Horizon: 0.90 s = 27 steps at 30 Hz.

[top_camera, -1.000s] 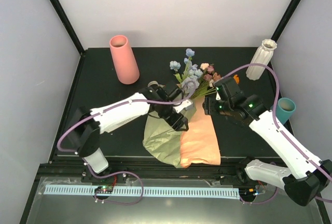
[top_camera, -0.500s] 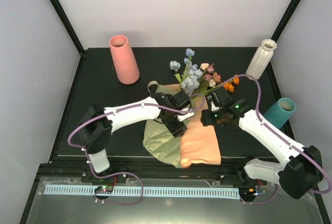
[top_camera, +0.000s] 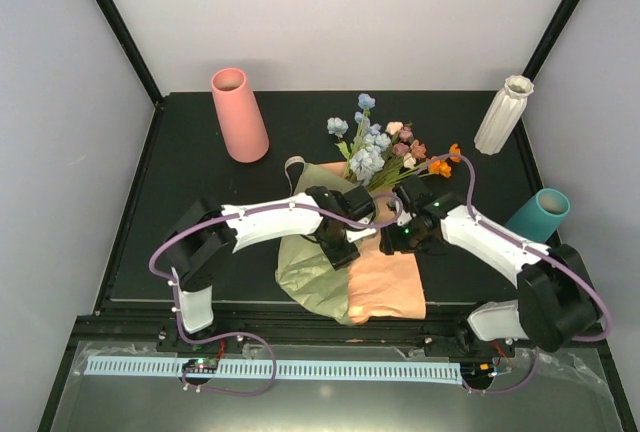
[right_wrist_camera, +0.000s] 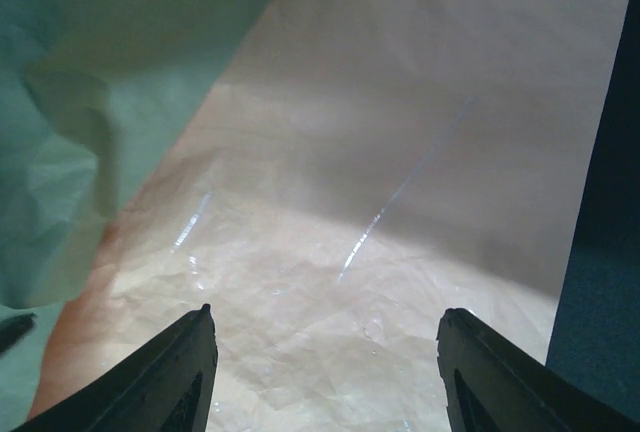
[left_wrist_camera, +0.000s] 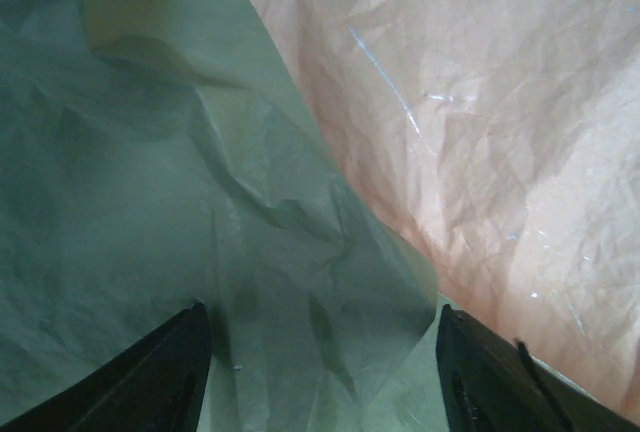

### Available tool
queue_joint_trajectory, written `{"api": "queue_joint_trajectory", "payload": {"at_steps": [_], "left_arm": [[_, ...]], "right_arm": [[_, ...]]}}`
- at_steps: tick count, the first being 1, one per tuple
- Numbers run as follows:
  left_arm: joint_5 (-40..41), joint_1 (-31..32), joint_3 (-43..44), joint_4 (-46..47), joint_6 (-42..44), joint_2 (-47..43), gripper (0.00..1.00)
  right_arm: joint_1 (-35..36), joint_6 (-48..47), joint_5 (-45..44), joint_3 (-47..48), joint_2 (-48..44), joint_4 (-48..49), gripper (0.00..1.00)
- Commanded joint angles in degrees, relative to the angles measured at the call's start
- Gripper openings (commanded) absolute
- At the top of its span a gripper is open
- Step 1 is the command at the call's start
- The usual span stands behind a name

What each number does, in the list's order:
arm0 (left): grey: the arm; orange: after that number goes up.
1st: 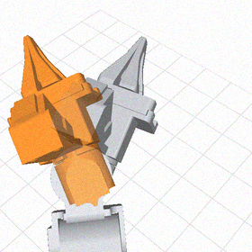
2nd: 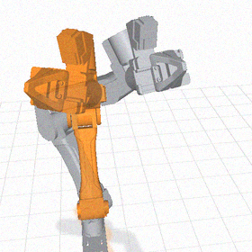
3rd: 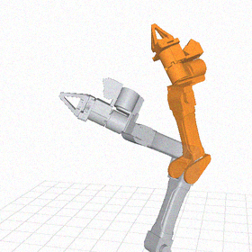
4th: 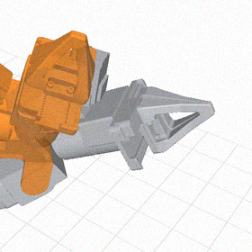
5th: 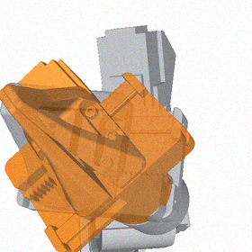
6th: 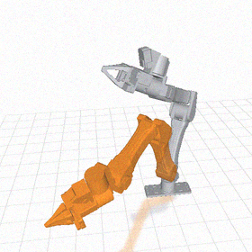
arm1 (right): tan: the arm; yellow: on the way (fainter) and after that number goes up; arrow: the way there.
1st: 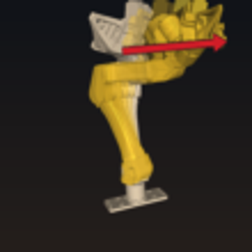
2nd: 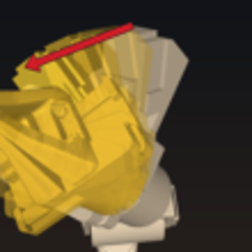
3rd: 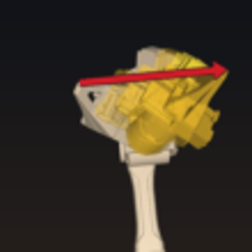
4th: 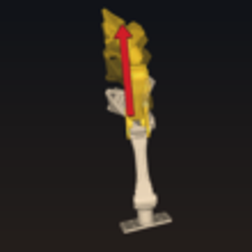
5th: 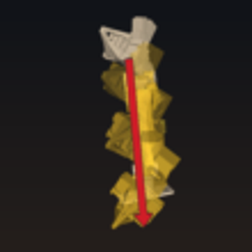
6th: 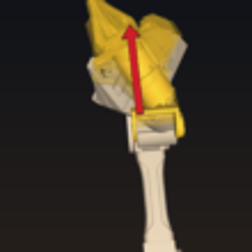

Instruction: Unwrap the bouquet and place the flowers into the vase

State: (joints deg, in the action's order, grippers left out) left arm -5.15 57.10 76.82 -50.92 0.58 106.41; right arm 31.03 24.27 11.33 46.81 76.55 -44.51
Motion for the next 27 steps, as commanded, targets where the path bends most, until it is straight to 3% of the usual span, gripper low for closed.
{"api": "queue_joint_trajectory", "payload": {"at_steps": [1, 4, 10, 12, 20, 27], "left_arm": [[3.4, 0.5, -1.1, 2.7, 2.0, 1.0, 0.60], [4.9, 0.7, -2.7, 4.9, 2.8, 0.7, 0.48], [5.9, 0.7, -3.8, 7.9, 2.3, -2.7, 0.10], [6.8, 0.6, -3.8, 8.5, 1.0, -4.9, 0.02], [14.4, -3.2, -6.1, 7.4, -9.5, -16.7, 0.02], [10.4, -17.6, -17.2, 8.9, -19.4, -30.7, 0.02]], "right_arm": [[-0.4, -1.1, 1.6, -1.8, 2.0, 2.2, 0.62], [-0.6, -0.3, -0.4, -1.4, 4.2, 1.1, 0.60], [-1.0, -0.7, 0.7, -1.8, 8.7, 1.8, 0.49], [-1.1, -0.8, 0.8, -1.8, 9.8, 2.0, 0.47], [-1.2, -1.1, 0.9, -2.0, 11.9, 2.1, 0.46], [-1.2, -1.1, 1.8, -2.6, 13.0, 2.9, 0.46]]}}
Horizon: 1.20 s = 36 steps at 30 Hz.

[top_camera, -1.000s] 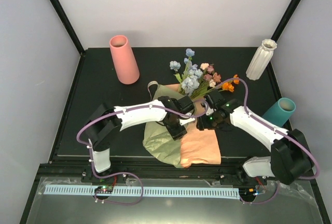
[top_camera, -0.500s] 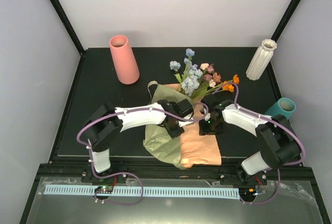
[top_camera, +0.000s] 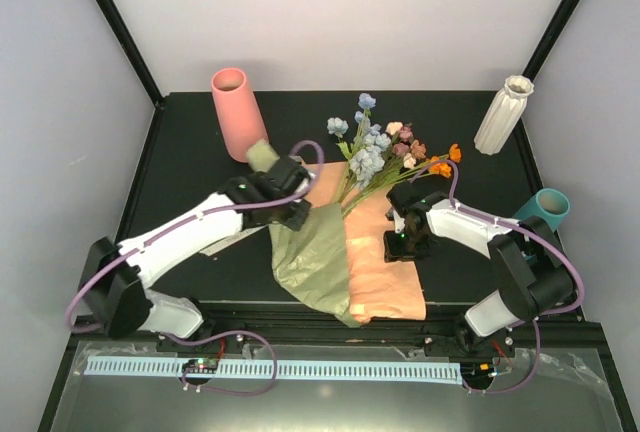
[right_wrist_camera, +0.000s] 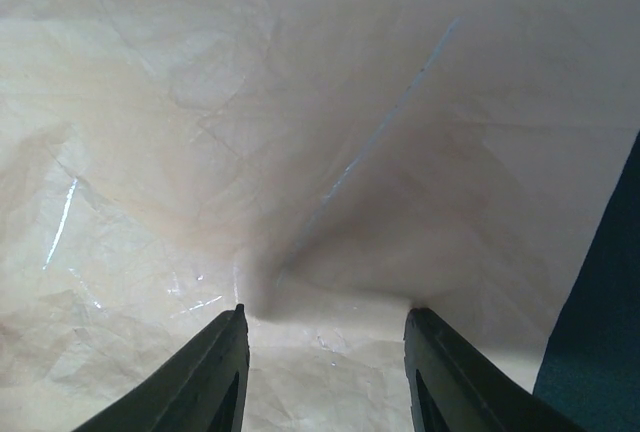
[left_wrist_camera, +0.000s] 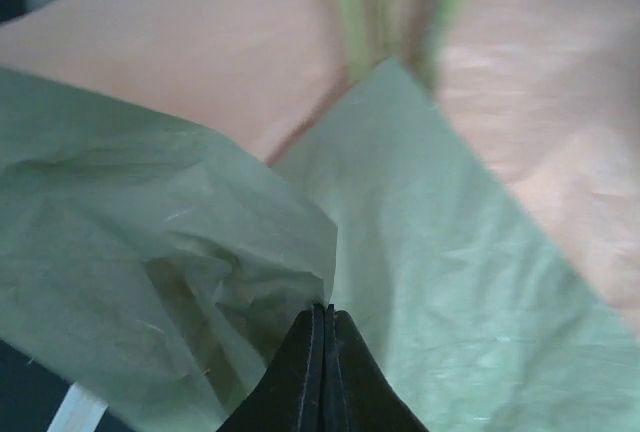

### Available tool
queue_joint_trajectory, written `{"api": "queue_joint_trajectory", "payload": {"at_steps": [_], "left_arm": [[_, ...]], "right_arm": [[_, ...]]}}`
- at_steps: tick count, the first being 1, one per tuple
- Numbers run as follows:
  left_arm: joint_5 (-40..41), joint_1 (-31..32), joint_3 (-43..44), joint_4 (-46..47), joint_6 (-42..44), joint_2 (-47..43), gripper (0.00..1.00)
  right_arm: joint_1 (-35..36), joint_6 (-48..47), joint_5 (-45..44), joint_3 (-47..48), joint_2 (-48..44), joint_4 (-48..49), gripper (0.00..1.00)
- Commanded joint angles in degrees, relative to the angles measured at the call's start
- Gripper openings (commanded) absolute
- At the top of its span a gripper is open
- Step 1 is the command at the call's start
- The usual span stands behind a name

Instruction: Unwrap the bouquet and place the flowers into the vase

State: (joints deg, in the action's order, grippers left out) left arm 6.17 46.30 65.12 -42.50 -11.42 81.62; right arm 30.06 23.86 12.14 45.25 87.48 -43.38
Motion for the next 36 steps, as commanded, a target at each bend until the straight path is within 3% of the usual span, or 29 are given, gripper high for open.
{"api": "queue_joint_trajectory", "payload": {"at_steps": [1, 8, 14, 18, 23, 26, 29, 31, 35, 36], "left_arm": [[-1.9, -9.4, -7.3, 0.8, -8.5, -7.5, 0.02], [-12.6, -25.6, -17.8, 4.4, -12.7, -13.8, 0.01], [-16.2, -38.8, -21.1, 3.1, -15.2, -15.1, 0.03], [-16.7, -44.4, -21.4, -0.3, -17.7, -19.6, 0.29], [-14.7, -45.2, -18.8, -4.3, -18.7, -27.8, 0.47], [-14.7, -45.2, -14.2, -7.3, -15.8, -30.1, 0.52], [-17.4, -45.2, -12.1, -8.1, -12.3, -31.4, 0.68], [-22.0, -45.1, -12.3, -8.1, -9.7, -31.4, 0.76], [-36.7, -42.5, -15.1, -4.8, -3.7, -30.5, 0.76], [-37.2, -40.7, -15.5, -4.3, -3.1, -30.0, 0.76]], "right_arm": [[-0.3, -0.7, 1.0, -1.2, 2.1, 1.9, 0.46], [-0.2, -0.6, 0.6, -1.0, 2.4, 1.8, 0.45], [-0.3, -0.4, -0.3, -0.8, 1.5, 1.6, 0.45], [-0.3, -0.7, -1.8, 0.3, 0.4, 0.6, 0.46], [-0.2, -1.2, -3.5, 3.8, -2.4, -1.2, 0.46], [-0.3, -1.9, -3.9, 7.6, -4.0, -2.5, 0.46], [-0.2, -2.6, -4.2, 13.1, -5.0, -3.6, 0.50], [-0.3, -2.6, -4.0, 16.5, -4.8, -3.7, 0.52], [-0.2, -1.7, -1.9, 22.3, -1.7, -3.5, 0.56], [-0.2, -1.5, -1.1, 23.4, -0.3, -3.3, 0.57]]}}
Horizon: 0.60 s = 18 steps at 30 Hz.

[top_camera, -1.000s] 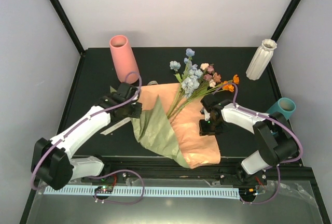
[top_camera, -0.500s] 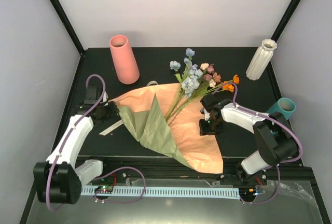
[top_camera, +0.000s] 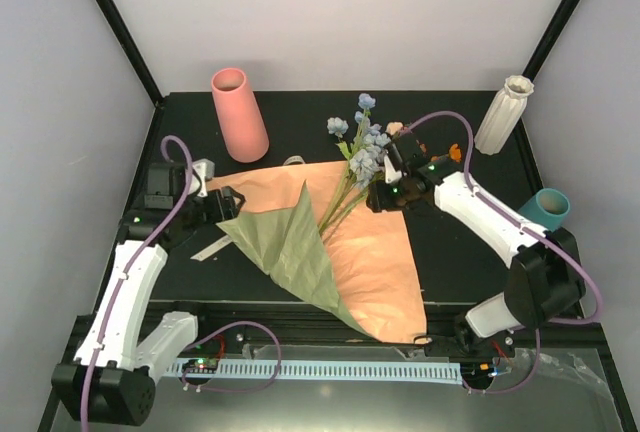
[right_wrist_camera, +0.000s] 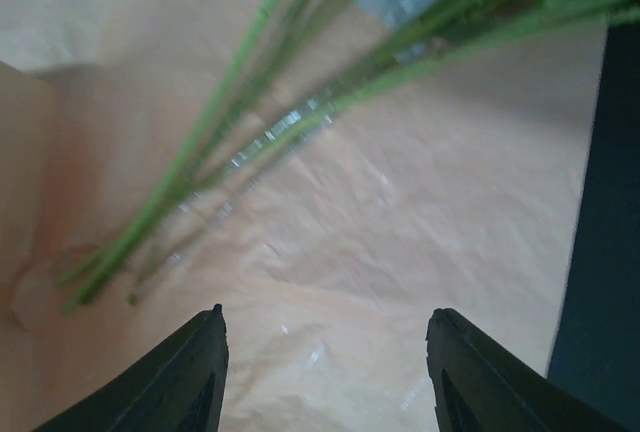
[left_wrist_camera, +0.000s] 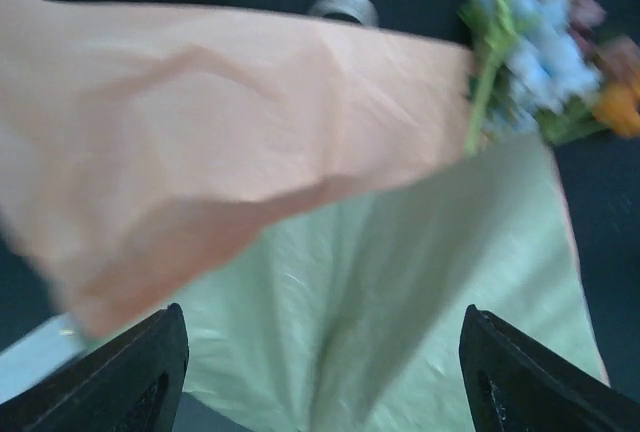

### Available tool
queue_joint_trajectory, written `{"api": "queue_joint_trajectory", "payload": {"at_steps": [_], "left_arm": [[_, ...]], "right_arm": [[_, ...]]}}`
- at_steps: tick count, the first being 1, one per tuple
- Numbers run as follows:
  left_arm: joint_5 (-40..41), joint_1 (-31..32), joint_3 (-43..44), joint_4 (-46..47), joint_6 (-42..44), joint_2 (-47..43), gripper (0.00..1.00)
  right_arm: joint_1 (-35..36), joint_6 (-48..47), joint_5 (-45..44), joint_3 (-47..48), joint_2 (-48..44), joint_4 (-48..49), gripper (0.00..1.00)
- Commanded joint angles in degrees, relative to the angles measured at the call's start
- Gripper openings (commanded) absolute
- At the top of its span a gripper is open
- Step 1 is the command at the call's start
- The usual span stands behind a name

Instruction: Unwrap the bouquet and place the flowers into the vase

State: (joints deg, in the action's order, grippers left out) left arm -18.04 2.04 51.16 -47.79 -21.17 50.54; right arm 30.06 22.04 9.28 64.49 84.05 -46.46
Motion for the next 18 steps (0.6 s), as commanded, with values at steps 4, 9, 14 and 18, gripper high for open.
{"api": "queue_joint_trajectory", "payload": {"at_steps": [4, 9, 14, 18], "left_arm": [[-9.8, 11.0, 1.0, 2.6, 4.2, 6.9, 0.74], [-6.0, 18.0, 11.0, 2.4, -0.2, 16.6, 0.74], [3.7, 24.5, 27.6, -8.6, 1.5, 30.0, 0.75], [8.3, 24.8, 33.9, -13.1, 1.9, 37.0, 0.76]], "right_arm": [[-0.2, 0.2, 6.7, 7.9, 8.1, 0.7, 0.58], [-0.2, -3.5, 18.4, 11.1, 11.1, 3.6, 0.59], [-0.2, -4.1, 19.7, 12.1, 13.1, 2.7, 0.59], [-0.1, -4.9, 21.5, 12.3, 12.6, 3.0, 0.60]]}}
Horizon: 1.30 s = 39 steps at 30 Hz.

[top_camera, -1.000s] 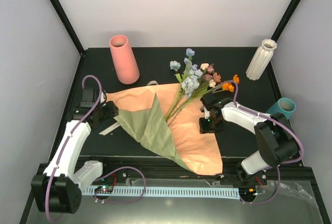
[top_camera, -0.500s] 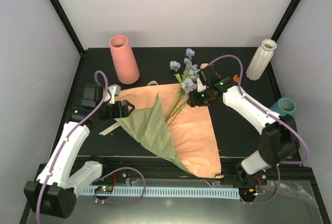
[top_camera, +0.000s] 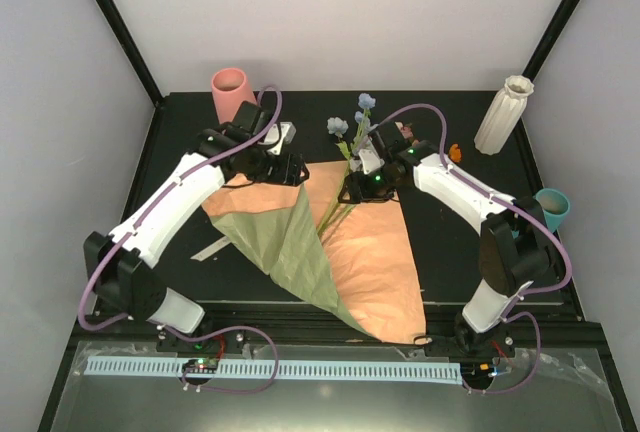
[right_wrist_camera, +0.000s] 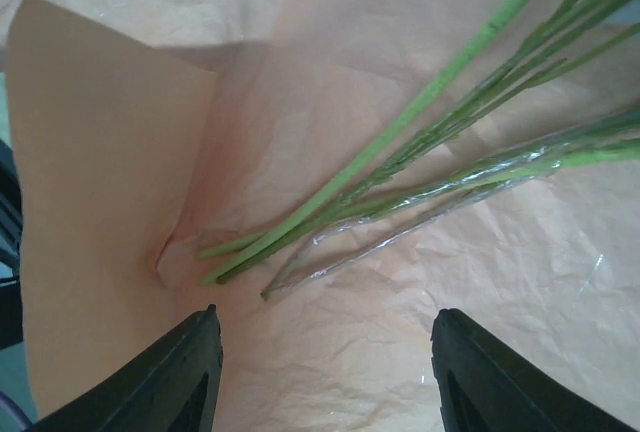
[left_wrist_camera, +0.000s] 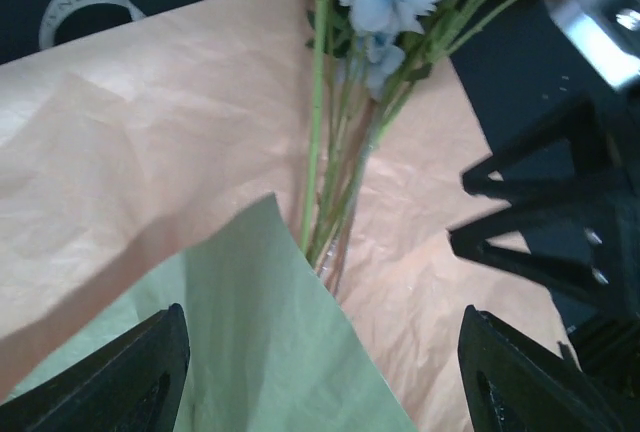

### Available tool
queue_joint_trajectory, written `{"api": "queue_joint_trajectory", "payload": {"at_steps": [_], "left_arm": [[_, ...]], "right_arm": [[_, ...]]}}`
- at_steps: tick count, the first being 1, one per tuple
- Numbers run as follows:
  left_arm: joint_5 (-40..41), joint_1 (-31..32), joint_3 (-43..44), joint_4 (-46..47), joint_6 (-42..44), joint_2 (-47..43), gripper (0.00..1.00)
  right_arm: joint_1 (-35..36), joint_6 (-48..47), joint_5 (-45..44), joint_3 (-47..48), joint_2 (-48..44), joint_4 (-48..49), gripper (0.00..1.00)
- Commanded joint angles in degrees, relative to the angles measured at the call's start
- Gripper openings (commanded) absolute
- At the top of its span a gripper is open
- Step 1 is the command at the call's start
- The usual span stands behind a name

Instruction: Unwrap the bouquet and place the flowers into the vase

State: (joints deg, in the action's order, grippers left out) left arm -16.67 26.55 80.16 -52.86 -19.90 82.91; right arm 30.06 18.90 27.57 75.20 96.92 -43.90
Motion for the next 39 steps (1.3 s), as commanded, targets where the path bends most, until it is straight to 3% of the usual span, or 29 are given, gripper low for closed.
{"api": "queue_joint_trajectory", "payload": {"at_steps": [1, 4, 10, 19, 24, 26, 29, 33, 36, 39], "left_arm": [[6.9, 0.3, 6.1, -8.2, 1.1, 6.1, 0.76], [8.9, 0.4, 11.3, -10.2, 2.5, 11.3, 0.76], [14.9, -2.2, 18.7, -13.2, 2.7, 14.9, 0.76], [13.8, -13.8, 11.4, -10.7, 2.9, 7.3, 0.79], [12.3, -16.6, 5.8, -9.9, 3.0, 3.4, 0.80], [11.9, -16.8, 4.1, -9.4, 3.2, 2.0, 0.80], [11.7, -17.0, 2.1, -9.2, 3.4, 0.2, 0.79], [12.3, -17.2, 1.1, -9.3, 3.7, -2.3, 0.78], [13.5, -18.1, 1.6, -9.6, 4.3, -4.2, 0.78], [14.2, -19.8, 3.6, -11.4, 4.9, -5.5, 0.78]], "right_arm": [[-0.1, -2.0, 2.1, 1.9, -0.2, -0.3, 0.60], [-0.1, -1.6, 2.6, 2.2, 0.4, 0.0, 0.60], [1.3, -5.7, 16.3, 10.6, 3.4, -1.1, 0.64], [7.2, -7.6, 17.7, 17.2, 9.2, -4.1, 0.64], [10.5, -8.0, 14.1, 19.8, 13.0, -5.9, 0.62], [11.5, -8.1, 13.9, 20.8, 14.2, -6.4, 0.56], [13.1, -8.6, 14.9, 21.5, 14.7, -6.5, 0.31], [15.6, -9.8, 14.4, 22.1, 13.9, -7.5, 0.10], [17.7, -12.7, 19.1, 20.6, 10.4, -6.8, 0.06], [20.1, -15.9, 28.1, 15.5, 3.0, -4.0, 0.12]]}}
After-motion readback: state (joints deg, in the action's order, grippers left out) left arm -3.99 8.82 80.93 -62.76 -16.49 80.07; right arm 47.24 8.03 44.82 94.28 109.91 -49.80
